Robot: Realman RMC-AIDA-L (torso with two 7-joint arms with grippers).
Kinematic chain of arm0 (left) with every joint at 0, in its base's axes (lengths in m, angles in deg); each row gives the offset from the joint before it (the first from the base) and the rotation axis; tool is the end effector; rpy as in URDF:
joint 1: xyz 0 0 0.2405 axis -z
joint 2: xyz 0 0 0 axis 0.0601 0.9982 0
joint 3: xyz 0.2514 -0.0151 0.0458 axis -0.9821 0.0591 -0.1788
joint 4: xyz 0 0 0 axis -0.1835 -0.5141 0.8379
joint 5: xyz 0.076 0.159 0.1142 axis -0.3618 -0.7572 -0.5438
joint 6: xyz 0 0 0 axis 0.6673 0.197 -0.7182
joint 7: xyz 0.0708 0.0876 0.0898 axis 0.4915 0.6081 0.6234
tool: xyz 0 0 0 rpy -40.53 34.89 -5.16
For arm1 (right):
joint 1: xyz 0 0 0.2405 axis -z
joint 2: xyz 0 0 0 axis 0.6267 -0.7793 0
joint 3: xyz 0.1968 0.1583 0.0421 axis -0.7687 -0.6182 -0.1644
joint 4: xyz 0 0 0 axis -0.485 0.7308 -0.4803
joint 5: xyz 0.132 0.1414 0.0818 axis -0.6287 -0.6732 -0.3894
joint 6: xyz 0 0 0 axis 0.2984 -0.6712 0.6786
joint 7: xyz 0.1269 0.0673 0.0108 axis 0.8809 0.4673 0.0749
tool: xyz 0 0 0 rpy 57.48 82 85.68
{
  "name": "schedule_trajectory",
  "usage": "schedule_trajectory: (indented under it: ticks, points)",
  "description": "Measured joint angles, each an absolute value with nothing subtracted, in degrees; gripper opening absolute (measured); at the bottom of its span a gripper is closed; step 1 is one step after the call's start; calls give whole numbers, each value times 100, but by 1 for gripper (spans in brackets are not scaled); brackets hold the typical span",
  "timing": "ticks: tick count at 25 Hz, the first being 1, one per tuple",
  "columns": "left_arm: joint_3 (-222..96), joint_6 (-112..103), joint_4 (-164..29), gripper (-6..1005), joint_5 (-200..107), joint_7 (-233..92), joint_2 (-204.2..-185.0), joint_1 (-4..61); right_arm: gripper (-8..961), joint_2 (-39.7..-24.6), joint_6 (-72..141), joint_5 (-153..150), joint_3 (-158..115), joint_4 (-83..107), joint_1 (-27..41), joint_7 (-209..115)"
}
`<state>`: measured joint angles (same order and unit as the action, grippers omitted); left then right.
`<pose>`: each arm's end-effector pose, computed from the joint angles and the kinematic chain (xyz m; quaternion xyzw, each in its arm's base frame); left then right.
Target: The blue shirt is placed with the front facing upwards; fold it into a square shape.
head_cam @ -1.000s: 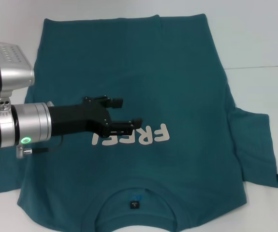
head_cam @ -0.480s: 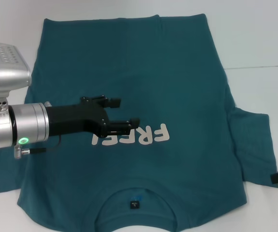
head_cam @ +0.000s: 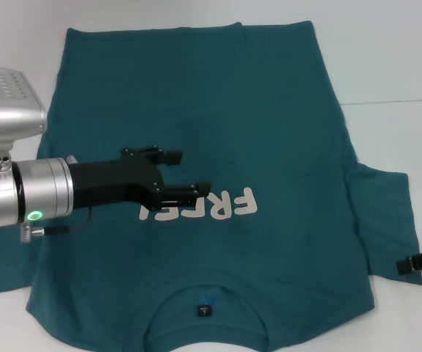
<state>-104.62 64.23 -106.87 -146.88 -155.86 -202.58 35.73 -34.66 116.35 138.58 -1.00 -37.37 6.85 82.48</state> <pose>-0.1938 0.3845 -0.0267 -0.9431 -0.1853 -0.2271 0.1571 0.3399 0.3257 0.0780 -0.7702 0.6080 -0.0042 0.1927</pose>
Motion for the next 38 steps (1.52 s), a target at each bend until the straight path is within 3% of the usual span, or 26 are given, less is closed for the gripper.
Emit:
schedule_trajectory:
  ticks: [38]
  points:
    - [-10470, 6348, -10654, 875, -14720, -15565, -20266, 3575, 895, -3511, 11431, 13843, -55, -3409, 605, 8267]
